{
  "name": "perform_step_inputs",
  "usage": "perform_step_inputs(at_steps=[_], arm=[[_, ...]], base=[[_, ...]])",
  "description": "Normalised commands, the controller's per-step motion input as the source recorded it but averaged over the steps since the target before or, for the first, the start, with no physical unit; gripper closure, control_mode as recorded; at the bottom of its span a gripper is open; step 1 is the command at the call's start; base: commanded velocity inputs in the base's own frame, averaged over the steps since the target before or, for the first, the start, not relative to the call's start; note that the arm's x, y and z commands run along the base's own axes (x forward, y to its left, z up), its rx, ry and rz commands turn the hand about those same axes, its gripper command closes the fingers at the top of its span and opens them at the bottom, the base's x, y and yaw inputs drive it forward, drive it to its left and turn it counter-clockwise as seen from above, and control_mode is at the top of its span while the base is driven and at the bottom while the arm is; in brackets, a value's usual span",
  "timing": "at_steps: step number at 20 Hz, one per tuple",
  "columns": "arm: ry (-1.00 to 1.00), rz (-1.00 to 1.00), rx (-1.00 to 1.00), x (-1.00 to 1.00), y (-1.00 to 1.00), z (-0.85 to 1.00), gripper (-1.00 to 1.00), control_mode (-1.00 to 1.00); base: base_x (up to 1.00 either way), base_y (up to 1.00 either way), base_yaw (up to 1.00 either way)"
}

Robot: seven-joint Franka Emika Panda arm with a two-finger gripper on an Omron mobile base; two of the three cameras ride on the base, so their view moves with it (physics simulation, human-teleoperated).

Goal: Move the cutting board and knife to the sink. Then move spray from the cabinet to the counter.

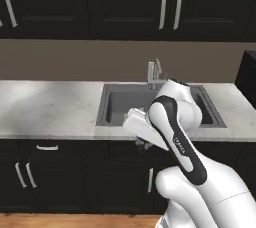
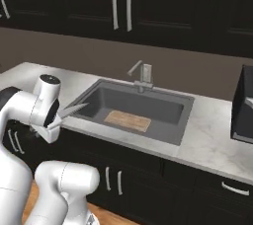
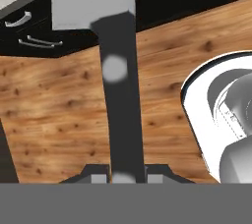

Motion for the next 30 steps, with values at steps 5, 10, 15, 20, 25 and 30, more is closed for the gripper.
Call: perform_step_inputs(at_steps=[5,10,15,20,25,30], arm=[[0.0,0.0,0.0,0.0,0.0,0.0,1.0,1.0],[0.0,0.0,0.0,0.0,0.0,0.0,1.0,1.0],[0.0,0.0,0.0,0.0,0.0,0.0,1.0,1.0],[0.0,0.0,0.0,0.0,0.0,0.0,1.0,1.0],[0.0,0.0,0.0,0.0,0.0,0.0,1.0,1.0],[0.0,0.0,0.0,0.0,0.0,0.0,1.0,1.0]], base=[[0.67,0.27,-0.29],[0.58,0.18,-0.22],[0.4,0.1,-0.19],[0.3,0.05,-0.1],[0.01,0.0,0.0],[0.0,0.0,0.0]])
